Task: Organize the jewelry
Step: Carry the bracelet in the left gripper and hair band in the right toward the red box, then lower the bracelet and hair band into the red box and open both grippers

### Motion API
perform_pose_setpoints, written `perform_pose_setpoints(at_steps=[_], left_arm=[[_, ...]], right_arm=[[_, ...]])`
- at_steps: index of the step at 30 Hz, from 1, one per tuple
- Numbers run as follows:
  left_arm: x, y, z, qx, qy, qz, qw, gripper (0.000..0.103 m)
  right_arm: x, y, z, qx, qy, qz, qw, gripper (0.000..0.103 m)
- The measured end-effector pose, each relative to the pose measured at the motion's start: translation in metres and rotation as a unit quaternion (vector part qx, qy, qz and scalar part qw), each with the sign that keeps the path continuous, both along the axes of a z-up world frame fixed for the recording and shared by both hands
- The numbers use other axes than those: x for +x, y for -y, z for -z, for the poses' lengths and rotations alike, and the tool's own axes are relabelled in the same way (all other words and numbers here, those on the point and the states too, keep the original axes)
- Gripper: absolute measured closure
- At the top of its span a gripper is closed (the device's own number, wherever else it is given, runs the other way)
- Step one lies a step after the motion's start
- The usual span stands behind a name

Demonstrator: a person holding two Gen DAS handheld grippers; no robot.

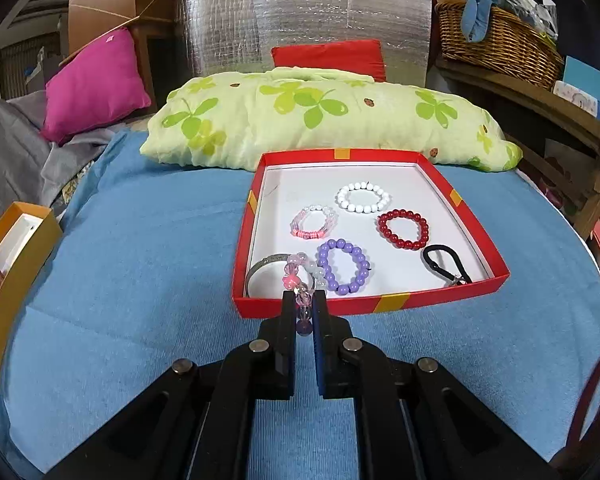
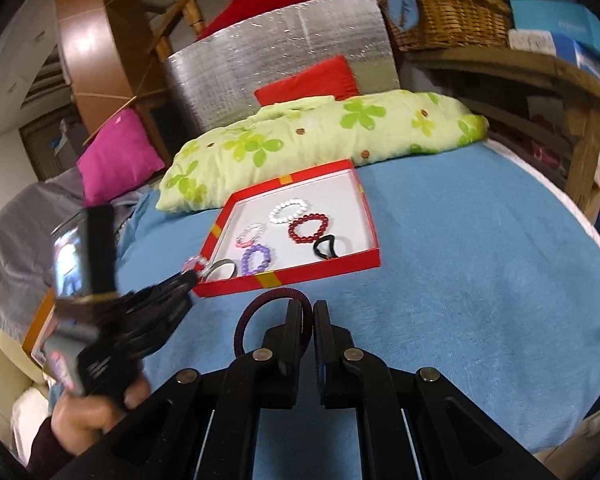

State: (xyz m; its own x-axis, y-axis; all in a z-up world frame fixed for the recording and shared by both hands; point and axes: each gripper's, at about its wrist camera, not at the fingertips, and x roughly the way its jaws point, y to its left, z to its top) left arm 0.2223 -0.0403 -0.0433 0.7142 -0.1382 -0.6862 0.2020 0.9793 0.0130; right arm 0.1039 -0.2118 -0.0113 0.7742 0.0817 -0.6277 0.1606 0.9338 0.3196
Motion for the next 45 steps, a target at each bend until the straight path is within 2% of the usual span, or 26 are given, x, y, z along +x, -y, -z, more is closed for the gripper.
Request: perform_pose_setpoints(at_steps=[9,16,28,37,45], left_arm=[[0.008,-0.004,0.002,-0.003,-0.006,-0.007,1.0000,0.095],[0.008,-0.005,0.002,0.000,-0.005,-0.001,1.0000,0.095],[-0.005,-0.006,-0.006,-0.007,0.001,0.021,0.9998,0.095],[-0.008,-0.015,-0.007,-0.013,-0.001,0.014,0.9998,0.095],[-0.010,-0.014,-0.011,-0.018,0.010,0.020,0.9996,0.095]], right_arm=[[-0.003,0.002,0.010,0.012,-0.031,0.012,0.999,0.097],[0.000,-0.003,0.005,0.004,-0.021,0.009,1.000,0.097],[0.003,-0.002,0.015,0.017,-0.028,0.017,0.999,0.097],[0.008,-0.015,0.003,0.016,-0.007,0.002,1.000,0.097],[0.033,0.008,0.004,0.049,0.007,0.015,0.999,0.097]])
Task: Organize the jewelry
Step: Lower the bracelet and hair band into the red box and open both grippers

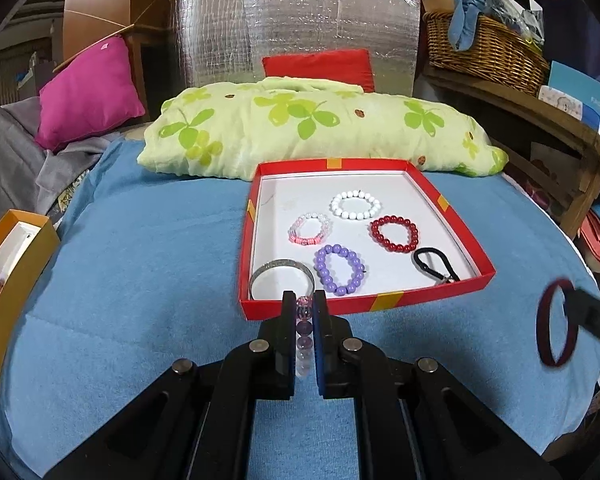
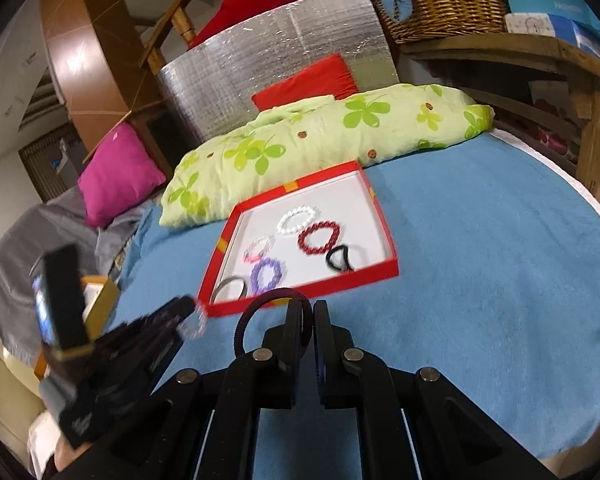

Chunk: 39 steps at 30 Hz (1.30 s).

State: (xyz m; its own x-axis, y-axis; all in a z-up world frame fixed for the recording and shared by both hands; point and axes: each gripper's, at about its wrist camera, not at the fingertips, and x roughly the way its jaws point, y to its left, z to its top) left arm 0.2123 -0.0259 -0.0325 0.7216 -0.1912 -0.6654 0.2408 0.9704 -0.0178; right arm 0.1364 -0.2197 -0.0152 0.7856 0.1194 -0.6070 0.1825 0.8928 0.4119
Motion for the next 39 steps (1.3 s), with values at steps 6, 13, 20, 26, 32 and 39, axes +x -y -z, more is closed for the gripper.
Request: perform_pose_setpoints(at_steps=[6,13,20,26,32,39], left_arm=[[0.003,-0.001,-0.001,-0.008,-0.003,0.003,1.0000,0.095],[0.009,-0.008,-0.005,-0.014,-0.003,-0.001,0.9999,0.095],[0.024,-0.013,-0.017,-0.038,0.004,0.007,0.9992,0.095],[0.060,-0.008,-0.028,-0.066,0.008,0.023,0.9975,0.095],[0.106,0.000,-0.024,-0.083,0.003,0.047,0.9955,0.095],[0.151,0.004,-0.018,-0.074,-0.004,0.059,0.9955,0.095]], right_arm=[[0.029,0.029,-0.003,0.022,0.016,0.013,1.000,0.097],[0.065,0.054,0.018,0.060,0.007,0.011,0.998,0.097],[0.097,0.057,0.014,0.095,0.025,-0.019,0.995,0.096],[0.141,0.048,0.016,0.082,0.033,-0.034,0.995,0.097],[0.184,0.053,0.029,0.073,0.019,-0.028,0.997,0.096],[0.217,0.057,0.035,0.061,0.012,-0.034,0.998,0.097]])
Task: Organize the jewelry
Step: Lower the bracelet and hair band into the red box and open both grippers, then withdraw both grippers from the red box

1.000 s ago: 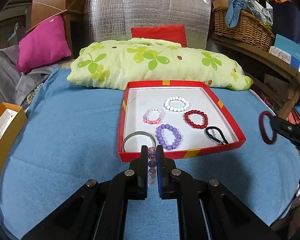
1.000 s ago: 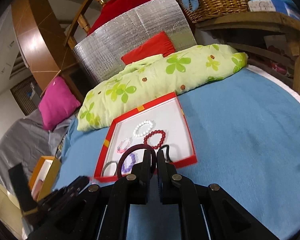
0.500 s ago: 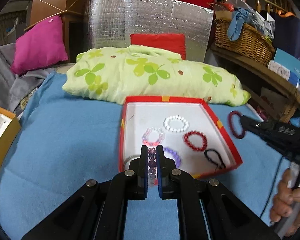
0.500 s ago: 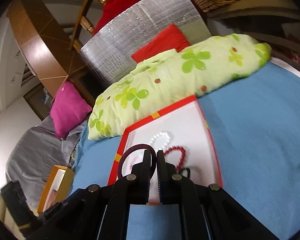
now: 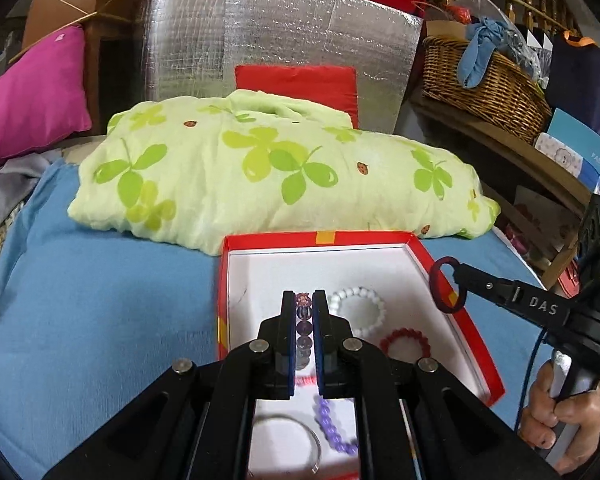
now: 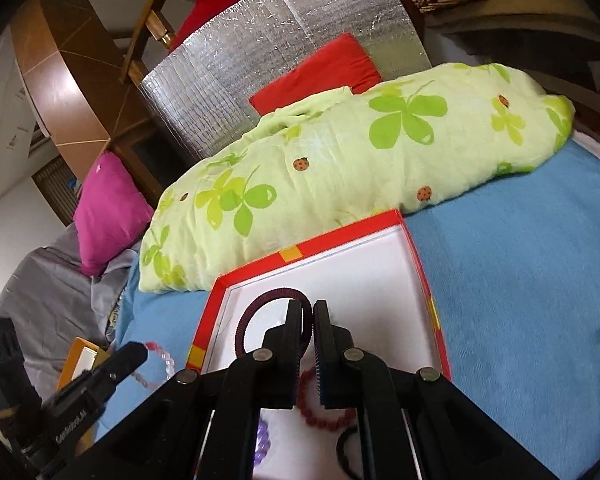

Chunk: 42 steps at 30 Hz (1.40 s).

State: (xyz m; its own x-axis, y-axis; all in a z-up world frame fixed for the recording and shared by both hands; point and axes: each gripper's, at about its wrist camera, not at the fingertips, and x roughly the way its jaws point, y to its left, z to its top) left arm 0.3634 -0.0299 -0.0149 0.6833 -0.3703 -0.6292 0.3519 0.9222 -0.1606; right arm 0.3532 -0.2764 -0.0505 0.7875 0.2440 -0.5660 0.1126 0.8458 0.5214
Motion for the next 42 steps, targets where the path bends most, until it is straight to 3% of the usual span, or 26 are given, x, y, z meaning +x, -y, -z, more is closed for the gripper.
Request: perform_pose_setpoints(at_steps=[2,6,10,17,22,25,27,31,37,42], left_arm=[[0.009,0.000,0.003,0.001,-0.006,0.000,1.0000,0.095],[0.026,-0.005,0.010,-0.033,-0.033,0.007,0.9989,0.095],[0.037,-0.001,0.018,-0.034,-0.044,0.001,0.9985,0.095],[0.052,0.021,0.047,0.001,-0.076,-0.006,0.9971,0.095],[0.053,0.029,0.055,0.023,-0.075,-0.010,0.9969,0.095],[0.053,0.029,0.059,0.034,-0.079,-0.014,0.9962,0.077],[0.050,0.029,0.059,0.046,-0.067,-0.018,0.9965,0.056],[0.040,0.029,0.049,0.063,-0.043,-0.019,0.9969,0.053],[0.011,0.032,0.032,0.100,-0.007,-0.028,0.9946,0.035],[-0.018,0.035,0.017,0.140,0.021,-0.067,0.9876,0.025]], right_arm=[[0.007,0.003,0.002,0.001,-0.002,-0.001,1.000,0.097],[0.015,0.011,0.008,0.009,-0.010,-0.001,1.000,0.097],[0.023,0.015,0.013,0.011,-0.024,0.000,1.000,0.097],[0.035,0.014,0.026,-0.001,-0.055,0.003,0.998,0.097],[0.038,0.016,0.032,-0.008,-0.071,0.011,0.997,0.094],[0.039,0.017,0.036,-0.016,-0.080,0.019,0.997,0.093],[0.041,0.018,0.040,-0.018,-0.088,0.023,0.996,0.093],[0.040,0.022,0.040,-0.006,-0.089,0.025,0.996,0.092],[0.029,0.025,0.026,-0.002,-0.064,0.027,0.998,0.082],[0.017,0.018,0.010,-0.042,-0.057,0.013,0.997,0.082]])
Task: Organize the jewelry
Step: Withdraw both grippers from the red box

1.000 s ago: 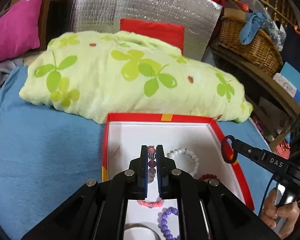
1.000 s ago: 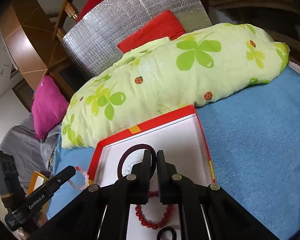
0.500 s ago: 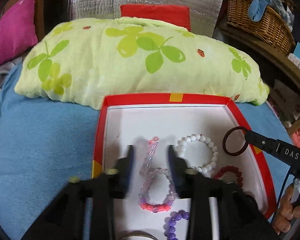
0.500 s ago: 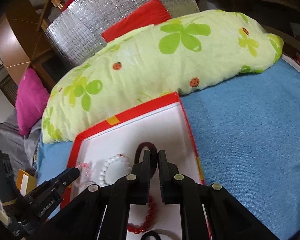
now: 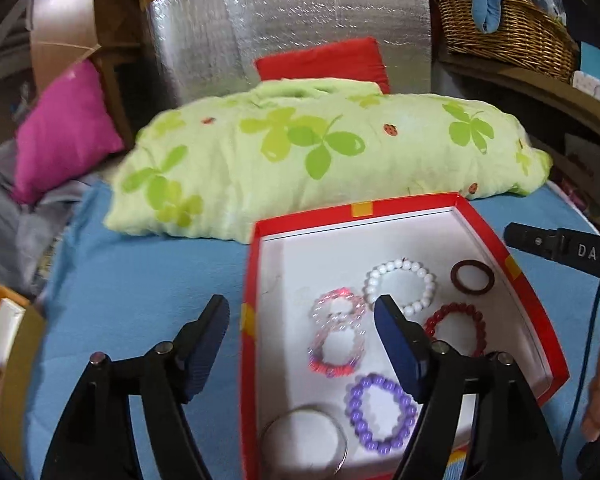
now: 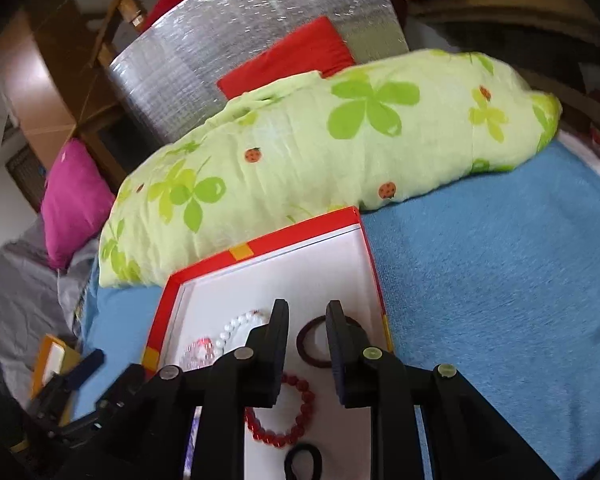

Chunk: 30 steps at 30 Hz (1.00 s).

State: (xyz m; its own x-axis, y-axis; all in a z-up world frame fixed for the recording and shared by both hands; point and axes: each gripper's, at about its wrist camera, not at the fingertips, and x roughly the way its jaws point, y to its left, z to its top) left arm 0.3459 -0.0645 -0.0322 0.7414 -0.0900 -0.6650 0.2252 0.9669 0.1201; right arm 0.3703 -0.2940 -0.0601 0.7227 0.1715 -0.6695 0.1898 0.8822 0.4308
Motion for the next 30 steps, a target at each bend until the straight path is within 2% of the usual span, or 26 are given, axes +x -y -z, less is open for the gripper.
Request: perform_pose_setpoints(at_steps=[6,9,11,12,13,15,21,26,30], left_arm=[[-0.028,-0.016,-0.017,0.015,0.017,-0.053,0.9983,0.024],[-0.047,-0.026,-0.027,0.018,0.036,-0.071,0.9967,0.022],[-0.059,-0.031,-0.033,0.022,0.041,-0.078,0.9959,0.021],[-0.065,-0.033,-0.035,0.024,0.044,-0.080,0.9955,0.021],[-0.072,-0.035,-0.038,0.028,0.048,-0.081,0.9951,0.021],[-0.086,-0.040,-0.042,0.033,0.052,-0.083,0.9946,0.021],[-0.135,-0.055,-0.054,0.037,0.073,-0.089,0.9927,0.018],[-0.182,-0.069,-0.063,0.006,0.071,-0.094,0.9931,0.017],[-0.214,-0.074,-0.068,0.013,0.072,-0.097,0.9926,0.017]], right_arm=[[-0.034,-0.021,-0.020,-0.067,0.003,-0.038,0.997,0.081],[-0.054,-0.027,-0.027,-0.082,0.006,-0.050,0.995,0.077],[-0.071,-0.029,-0.033,-0.080,0.012,-0.051,0.995,0.070],[-0.076,-0.029,-0.035,-0.078,0.015,-0.049,0.996,0.063],[-0.086,-0.030,-0.039,-0.077,0.022,-0.045,0.996,0.051],[-0.102,-0.034,-0.046,-0.086,0.037,-0.037,0.995,0.043],[-0.157,-0.053,-0.054,-0.125,0.057,-0.027,0.990,0.043],[-0.208,-0.070,-0.051,-0.152,0.046,-0.023,0.987,0.043],[-0.241,-0.082,-0.060,-0.171,0.047,-0.027,0.984,0.043]])
